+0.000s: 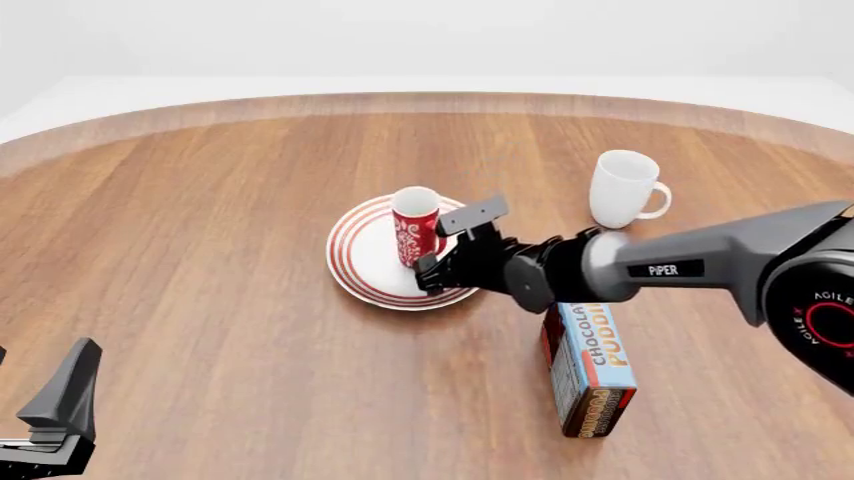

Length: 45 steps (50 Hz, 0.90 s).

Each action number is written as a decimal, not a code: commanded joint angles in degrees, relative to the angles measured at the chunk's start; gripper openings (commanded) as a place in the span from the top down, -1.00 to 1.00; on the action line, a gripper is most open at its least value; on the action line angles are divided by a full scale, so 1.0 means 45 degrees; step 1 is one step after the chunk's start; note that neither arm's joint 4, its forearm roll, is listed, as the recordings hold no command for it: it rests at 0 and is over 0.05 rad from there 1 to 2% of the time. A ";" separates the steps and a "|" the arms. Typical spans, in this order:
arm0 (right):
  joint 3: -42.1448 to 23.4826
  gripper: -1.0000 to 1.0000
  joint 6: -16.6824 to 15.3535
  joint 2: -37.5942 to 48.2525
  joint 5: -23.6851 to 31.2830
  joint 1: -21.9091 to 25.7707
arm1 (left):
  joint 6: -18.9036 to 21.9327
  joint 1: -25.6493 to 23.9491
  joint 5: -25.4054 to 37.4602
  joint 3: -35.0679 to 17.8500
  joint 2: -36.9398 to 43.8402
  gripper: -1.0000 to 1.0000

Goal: Pick up the red mug and put it on the plate

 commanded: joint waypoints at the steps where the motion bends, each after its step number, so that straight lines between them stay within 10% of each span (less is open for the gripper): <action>1: 0.0302 -1.00 0.0004 -0.0493 0.0034 0.0045 | 0.0000 0.0000 0.0000 0.0000 0.0000 -1.00; 45: 0.2127 -1.00 -0.0002 -0.3771 0.0165 -0.0056 | 0.0000 0.0000 0.0000 0.0000 0.0000 -1.00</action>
